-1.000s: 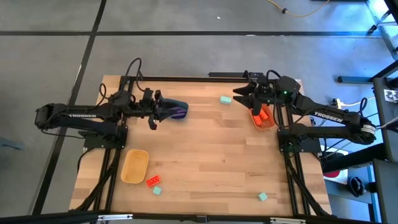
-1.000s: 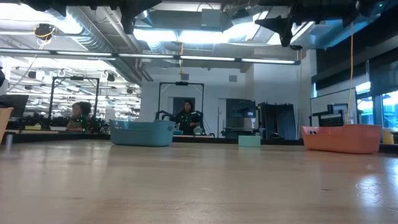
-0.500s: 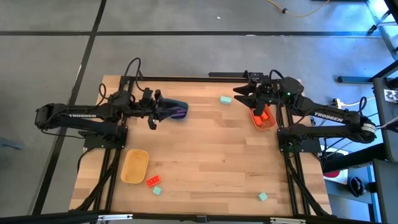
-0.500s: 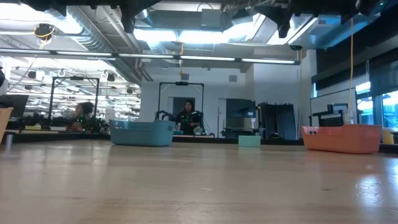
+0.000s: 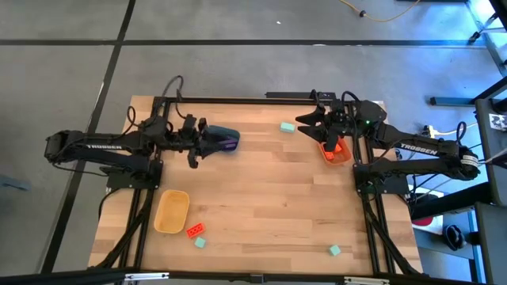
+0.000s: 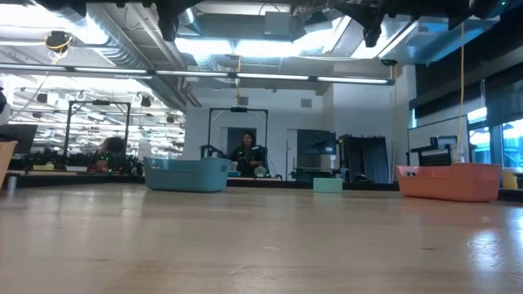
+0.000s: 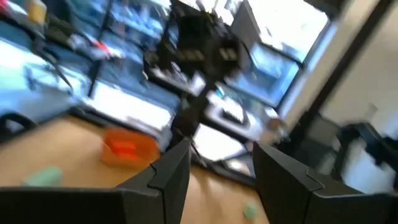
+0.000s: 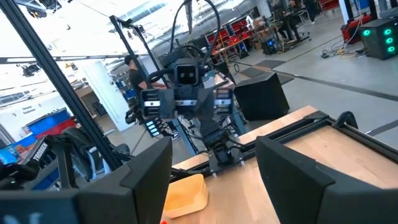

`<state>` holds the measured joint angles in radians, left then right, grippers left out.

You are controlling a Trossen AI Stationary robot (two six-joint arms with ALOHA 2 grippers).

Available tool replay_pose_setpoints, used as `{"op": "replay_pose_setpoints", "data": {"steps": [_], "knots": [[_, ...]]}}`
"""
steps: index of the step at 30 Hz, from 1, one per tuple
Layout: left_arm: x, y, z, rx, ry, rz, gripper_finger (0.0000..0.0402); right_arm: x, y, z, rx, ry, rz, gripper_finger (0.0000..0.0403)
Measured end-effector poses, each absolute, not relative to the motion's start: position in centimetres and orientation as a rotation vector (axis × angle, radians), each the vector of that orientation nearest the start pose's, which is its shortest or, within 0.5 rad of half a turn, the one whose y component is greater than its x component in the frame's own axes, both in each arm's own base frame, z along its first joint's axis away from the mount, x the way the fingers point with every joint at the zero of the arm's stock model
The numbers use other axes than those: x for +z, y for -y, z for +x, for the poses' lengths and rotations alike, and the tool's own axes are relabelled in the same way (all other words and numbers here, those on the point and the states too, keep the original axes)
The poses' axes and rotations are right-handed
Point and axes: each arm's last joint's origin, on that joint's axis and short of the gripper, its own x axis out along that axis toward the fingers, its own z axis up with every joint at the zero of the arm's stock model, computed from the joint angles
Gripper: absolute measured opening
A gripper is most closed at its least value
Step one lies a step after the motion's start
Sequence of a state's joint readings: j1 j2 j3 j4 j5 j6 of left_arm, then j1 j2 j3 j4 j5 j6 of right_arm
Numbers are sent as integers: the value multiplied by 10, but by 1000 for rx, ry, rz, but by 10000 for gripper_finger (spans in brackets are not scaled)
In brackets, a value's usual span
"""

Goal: Sort & place blocks by color
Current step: Put the orange 8 stud game piece into the orange bin

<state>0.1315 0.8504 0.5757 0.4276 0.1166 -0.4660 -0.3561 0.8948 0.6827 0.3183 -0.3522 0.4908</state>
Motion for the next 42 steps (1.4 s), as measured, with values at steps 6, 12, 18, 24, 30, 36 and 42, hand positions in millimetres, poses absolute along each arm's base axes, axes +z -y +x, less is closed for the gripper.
{"op": "replay_pose_setpoints", "data": {"steps": [6,12,18,24,30,36,42], "knots": [[323,0,198,-67,-198,-440,166,327,61,192,20,98,452,233],[331,40,201,-62,-623,-444,166,327,61,192,20,98,452,233],[325,85,205,-40,-861,-548,179,327,61,192,20,98,455,233],[300,130,210,-54,-1080,-728,216,326,61,192,29,95,454,233],[270,165,221,118,-1261,-1005,245,325,60,192,37,81,456,233],[268,203,234,211,-1338,-1122,246,325,58,192,124,54,457,233],[279,226,243,395,-1372,-767,243,325,57,192,137,49,509,233]]}}
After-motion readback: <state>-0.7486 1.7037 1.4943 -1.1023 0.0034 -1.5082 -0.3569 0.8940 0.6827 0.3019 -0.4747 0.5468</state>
